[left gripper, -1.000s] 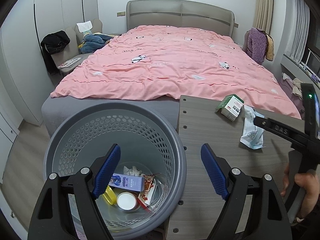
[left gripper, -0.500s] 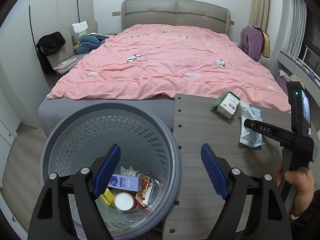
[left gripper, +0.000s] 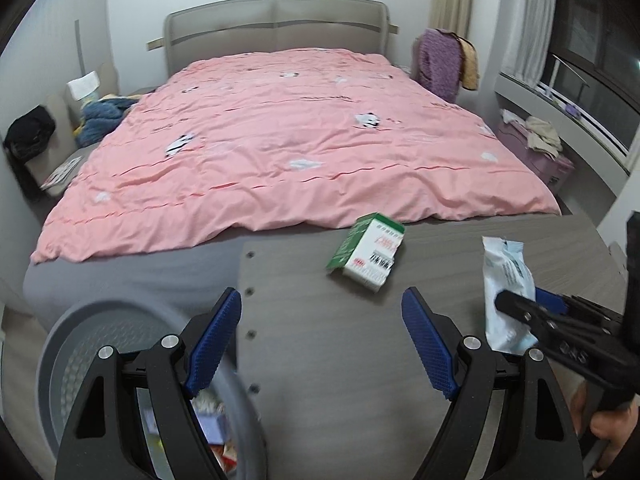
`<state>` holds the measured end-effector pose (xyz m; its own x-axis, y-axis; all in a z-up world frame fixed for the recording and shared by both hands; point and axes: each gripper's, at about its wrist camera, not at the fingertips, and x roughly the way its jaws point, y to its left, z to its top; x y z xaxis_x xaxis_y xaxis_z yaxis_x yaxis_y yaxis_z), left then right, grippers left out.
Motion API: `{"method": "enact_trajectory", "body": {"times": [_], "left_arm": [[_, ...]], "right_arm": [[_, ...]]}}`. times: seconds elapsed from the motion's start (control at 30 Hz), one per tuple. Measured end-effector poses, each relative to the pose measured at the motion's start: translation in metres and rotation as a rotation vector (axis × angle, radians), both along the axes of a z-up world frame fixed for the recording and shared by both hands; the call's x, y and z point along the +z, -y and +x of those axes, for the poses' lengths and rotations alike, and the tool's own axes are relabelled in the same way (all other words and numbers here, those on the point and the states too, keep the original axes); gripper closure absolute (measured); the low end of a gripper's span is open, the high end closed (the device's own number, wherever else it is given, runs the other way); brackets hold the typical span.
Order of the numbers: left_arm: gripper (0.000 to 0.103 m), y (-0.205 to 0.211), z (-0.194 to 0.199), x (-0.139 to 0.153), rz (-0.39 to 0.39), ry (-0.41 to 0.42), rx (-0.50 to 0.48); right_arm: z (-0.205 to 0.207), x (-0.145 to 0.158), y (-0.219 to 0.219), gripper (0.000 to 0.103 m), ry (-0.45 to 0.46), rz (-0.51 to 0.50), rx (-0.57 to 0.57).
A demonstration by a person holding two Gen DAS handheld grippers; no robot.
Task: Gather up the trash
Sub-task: 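Grasp the blue-white plastic wrapper with the right tool, then grasp the green-and-white medicine box with the left tool while the right tool holds the wrapper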
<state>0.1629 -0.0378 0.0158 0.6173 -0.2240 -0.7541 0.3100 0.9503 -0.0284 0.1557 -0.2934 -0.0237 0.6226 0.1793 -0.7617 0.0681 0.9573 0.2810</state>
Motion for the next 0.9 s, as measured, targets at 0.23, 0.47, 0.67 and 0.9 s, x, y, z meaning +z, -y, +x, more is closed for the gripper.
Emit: {"method": "enact_trajectory", "body": {"times": [0.23,0.47,0.67,0.9], "left_arm": [[0.024,0.040,0.048,-0.020,0.034,-0.076,-0.146],[0.024,0.063,0.079,-0.046,0.074,-0.153,-0.208],[0.024,0.076,0.090,-0.063,0.123,-0.184,-0.221],[0.030,0.081,0.101,-0.078,0.119,-0.217,-0.205]], "right_arm": [[-0.009,-0.003,0.025,0.057,0.005,0.034,-0.026],[-0.012,-0.007,0.047,0.057,0.013,0.081,-0.053],[-0.013,-0.008,0.057,0.057,0.021,0.101,-0.064],[-0.015,-0.010,0.061,0.057,0.021,0.121,-0.066]]}}
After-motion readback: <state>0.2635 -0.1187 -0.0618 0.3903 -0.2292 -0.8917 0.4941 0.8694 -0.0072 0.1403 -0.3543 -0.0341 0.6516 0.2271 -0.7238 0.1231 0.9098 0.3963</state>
